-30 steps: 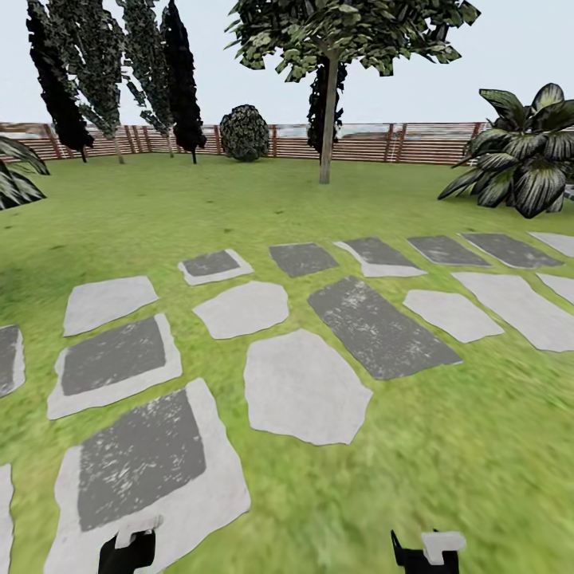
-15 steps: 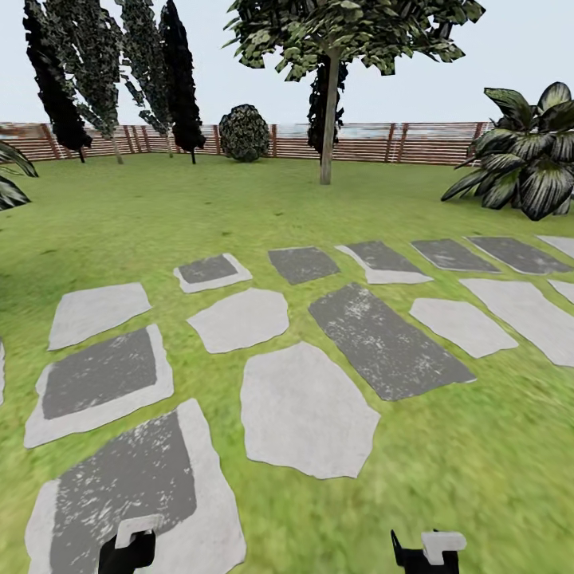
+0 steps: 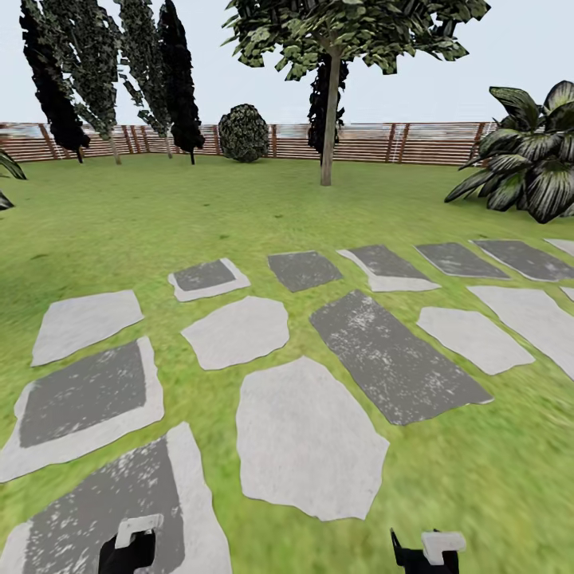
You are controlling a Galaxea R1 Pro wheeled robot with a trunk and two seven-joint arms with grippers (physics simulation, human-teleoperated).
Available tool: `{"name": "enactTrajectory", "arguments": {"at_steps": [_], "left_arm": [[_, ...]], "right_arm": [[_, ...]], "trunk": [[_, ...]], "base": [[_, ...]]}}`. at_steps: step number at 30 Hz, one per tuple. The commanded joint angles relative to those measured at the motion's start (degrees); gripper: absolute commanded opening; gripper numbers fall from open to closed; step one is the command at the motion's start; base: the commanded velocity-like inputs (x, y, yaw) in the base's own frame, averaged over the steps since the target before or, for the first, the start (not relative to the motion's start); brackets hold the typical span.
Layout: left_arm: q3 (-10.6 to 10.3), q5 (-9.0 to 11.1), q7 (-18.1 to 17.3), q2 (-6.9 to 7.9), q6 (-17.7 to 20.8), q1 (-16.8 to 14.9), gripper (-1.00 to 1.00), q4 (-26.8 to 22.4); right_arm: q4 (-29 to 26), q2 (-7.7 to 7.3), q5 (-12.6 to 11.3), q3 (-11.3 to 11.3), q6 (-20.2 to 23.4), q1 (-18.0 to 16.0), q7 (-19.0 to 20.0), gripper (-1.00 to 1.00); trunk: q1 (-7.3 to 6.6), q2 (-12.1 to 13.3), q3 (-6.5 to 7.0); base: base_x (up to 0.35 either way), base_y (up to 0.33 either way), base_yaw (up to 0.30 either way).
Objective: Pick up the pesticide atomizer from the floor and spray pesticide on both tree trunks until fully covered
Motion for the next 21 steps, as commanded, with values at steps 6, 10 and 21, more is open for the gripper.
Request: {"name": "enactTrajectory", "arguments": {"at_steps": [6, 10, 21], "left_arm": [[0.27, 0.12, -0.27, -0.01, -0.21, -0.04, -1.0, 0.0], [0.28, 0.11, -0.3, -0.01, -0.18, -0.04, -1.0, 0.0], [0.28, 0.12, -0.3, -0.01, -0.2, -0.04, -1.0, -0.01]], "right_arm": [[0.04, 0.0, 0.03, 0.0, -0.17, -0.03, -0.02, 1.0], [0.04, 0.0, 0.03, 0.0, -0.17, -0.03, -0.02, 1.0], [0.04, 0.0, 0.03, 0.0, -0.17, -0.03, -0.02, 1.0]], "trunk": [[0.03, -0.02, -0.05], [0.03, -0.02, -0.05], [0.03, -0.02, -0.05]], "base": [[0.338, 0.0, 0.0], [0.338, 0.0, 0.0], [0.338, 0.0, 0.0]]}}
